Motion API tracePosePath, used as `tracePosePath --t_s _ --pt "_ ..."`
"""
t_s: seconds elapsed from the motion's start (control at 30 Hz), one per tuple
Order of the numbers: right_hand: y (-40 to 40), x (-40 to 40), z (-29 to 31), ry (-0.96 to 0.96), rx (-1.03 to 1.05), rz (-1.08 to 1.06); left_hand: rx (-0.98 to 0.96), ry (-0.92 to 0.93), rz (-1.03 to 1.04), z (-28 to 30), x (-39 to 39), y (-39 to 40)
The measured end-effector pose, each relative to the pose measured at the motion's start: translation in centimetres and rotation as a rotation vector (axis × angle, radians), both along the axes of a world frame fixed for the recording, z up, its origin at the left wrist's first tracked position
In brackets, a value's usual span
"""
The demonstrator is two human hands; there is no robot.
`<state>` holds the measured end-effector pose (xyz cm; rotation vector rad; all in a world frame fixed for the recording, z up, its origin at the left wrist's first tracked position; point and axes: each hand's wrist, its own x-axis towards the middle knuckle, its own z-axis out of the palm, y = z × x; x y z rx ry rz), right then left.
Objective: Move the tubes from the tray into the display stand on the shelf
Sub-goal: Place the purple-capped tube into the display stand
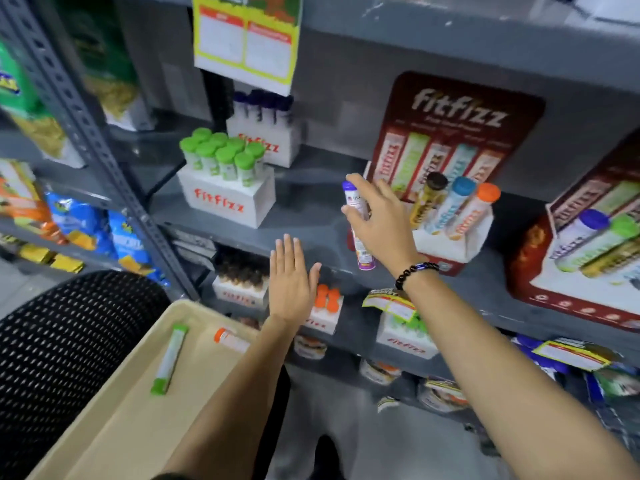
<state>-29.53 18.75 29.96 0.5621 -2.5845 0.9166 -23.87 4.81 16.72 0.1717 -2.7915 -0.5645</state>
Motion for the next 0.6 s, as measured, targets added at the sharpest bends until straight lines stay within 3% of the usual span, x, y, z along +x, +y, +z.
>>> tracePosePath --t_s 0.3,0.6 --pt "4.1 -4.4 2.2 0.015 -0.068 -0.104 -0.152 -0.234 -0.105 -0.5 -6.2 2.0" --pt "5.1 -6.6 5.5 -0.279 -0.283 -0.145 -0.182 -0.286 -0.107 -0.6 -6.4 1.9"
